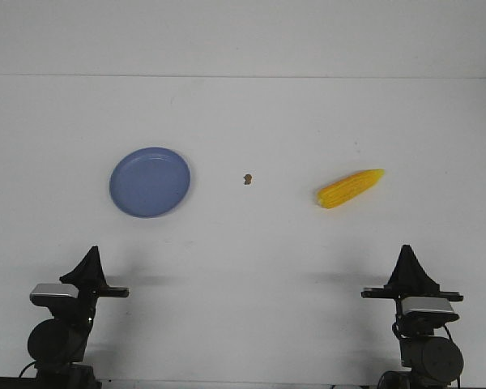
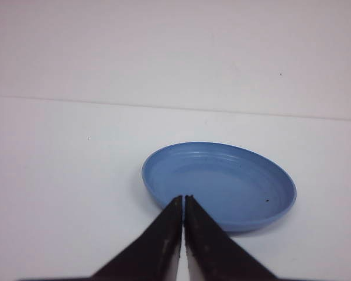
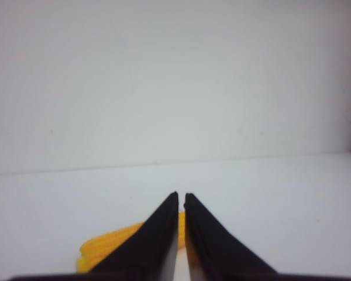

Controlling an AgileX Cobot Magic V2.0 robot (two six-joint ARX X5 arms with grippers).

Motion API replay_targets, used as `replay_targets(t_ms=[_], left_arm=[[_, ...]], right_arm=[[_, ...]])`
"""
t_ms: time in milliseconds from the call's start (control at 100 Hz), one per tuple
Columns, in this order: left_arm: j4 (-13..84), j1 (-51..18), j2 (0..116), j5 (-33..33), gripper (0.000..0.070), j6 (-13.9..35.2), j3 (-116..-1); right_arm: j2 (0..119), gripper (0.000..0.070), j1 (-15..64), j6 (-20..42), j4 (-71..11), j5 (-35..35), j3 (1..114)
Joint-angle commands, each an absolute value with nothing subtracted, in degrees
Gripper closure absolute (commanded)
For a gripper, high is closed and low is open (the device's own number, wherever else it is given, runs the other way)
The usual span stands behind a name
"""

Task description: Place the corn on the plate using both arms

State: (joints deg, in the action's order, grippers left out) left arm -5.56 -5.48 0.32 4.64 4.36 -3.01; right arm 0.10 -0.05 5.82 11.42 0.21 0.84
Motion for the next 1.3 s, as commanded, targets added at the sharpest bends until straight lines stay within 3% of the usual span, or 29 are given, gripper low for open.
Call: replay_targets(t_ms=[0, 180, 350, 630, 860, 1290], left_arm=[[-4.93, -5.50, 0.40, 4.91, 0.0684, 4.14, -5.74], [4.58, -5.48, 4.14, 4.91, 0.0684, 7.18, -14.83], [10.35, -5.50, 12.19, 4.86, 0.0684, 13.63, -25.61], [27.35, -5.50, 29.36, 4.49, 0.0684, 12.73, -46.11], [35.99, -5.50, 40.25, 3.46, 0.0684, 9.04, -54.35], [35.90, -5.50, 45.23, 3.40, 0.0684, 8.62, -54.74]], right_arm=[[0.08, 0.0671, -0.01, 6.11, 11.55, -0.03, 1.32], [0.12, 0.0671, -0.01, 6.48, 3.77, 0.05, 6.98], [3.09, 0.0671, -0.01, 6.90, -5.74, 0.03, 14.98], [18.20, 0.0671, -0.01, 7.75, -22.26, 0.03, 32.95], [32.05, 0.0671, -0.01, 7.62, -34.61, 0.01, 44.62], [39.79, 0.0671, -0.01, 7.60, -36.03, 0.01, 47.00]])
